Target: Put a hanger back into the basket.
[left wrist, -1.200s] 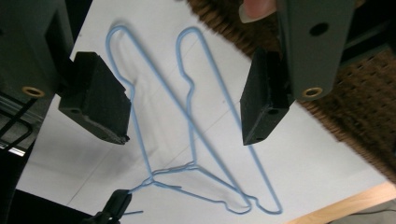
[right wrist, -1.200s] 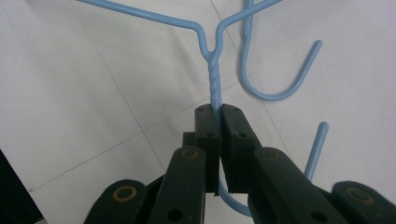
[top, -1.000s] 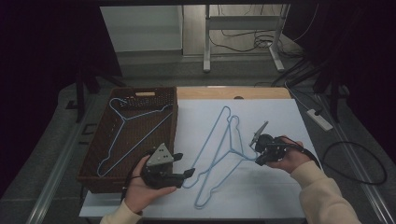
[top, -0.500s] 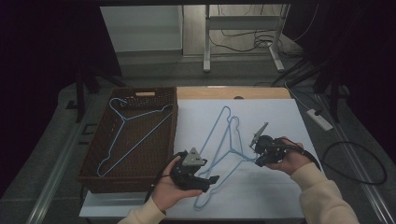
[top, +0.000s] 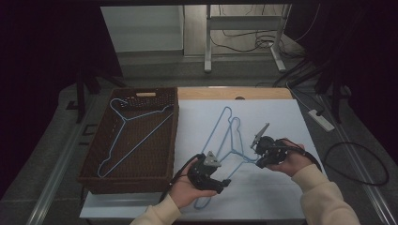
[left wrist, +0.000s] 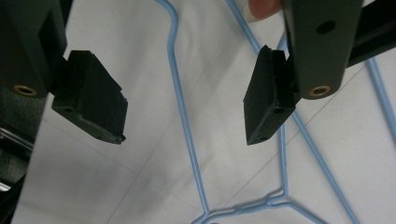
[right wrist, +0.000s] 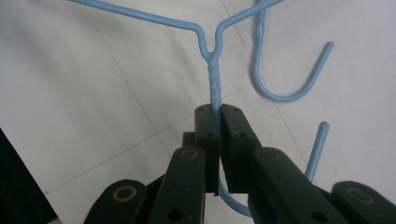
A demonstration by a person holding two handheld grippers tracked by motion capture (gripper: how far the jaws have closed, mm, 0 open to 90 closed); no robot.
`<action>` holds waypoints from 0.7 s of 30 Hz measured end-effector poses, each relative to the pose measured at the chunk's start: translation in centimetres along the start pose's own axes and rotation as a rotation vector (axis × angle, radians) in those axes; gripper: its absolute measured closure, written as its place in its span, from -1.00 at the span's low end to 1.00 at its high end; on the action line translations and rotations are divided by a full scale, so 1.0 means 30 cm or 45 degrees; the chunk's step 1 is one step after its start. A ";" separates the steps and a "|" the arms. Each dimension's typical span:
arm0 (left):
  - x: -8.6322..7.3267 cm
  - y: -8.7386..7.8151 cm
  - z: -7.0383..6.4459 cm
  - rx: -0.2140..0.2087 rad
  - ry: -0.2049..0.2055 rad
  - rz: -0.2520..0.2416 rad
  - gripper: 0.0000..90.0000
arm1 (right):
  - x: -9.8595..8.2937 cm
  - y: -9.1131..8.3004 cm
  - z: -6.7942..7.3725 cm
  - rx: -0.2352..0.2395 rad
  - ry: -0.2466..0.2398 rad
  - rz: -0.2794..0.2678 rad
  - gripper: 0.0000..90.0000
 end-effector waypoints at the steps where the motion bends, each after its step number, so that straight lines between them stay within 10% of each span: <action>1: 0.001 0.011 0.001 0.003 0.001 0.006 -0.30 | 0.000 0.000 0.000 0.001 0.001 0.000 0.93; 12: 0.002 0.102 0.009 0.018 0.014 0.078 -0.26 | 0.001 0.001 0.004 0.007 0.012 -0.002 0.93; 21: -0.005 0.141 0.003 -0.019 0.016 0.122 0.36 | 0.002 -0.006 0.009 0.009 0.010 -0.004 0.93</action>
Point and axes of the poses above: each handheld gripper's, and its own axes: y roughly forward along the jaws, x roughly out of its top, z roughly to its left, the point moved 8 cm from there along y, roughly forward along the jaws, and after that the axes turned 2 degrees about x, right-handed, at the moved point
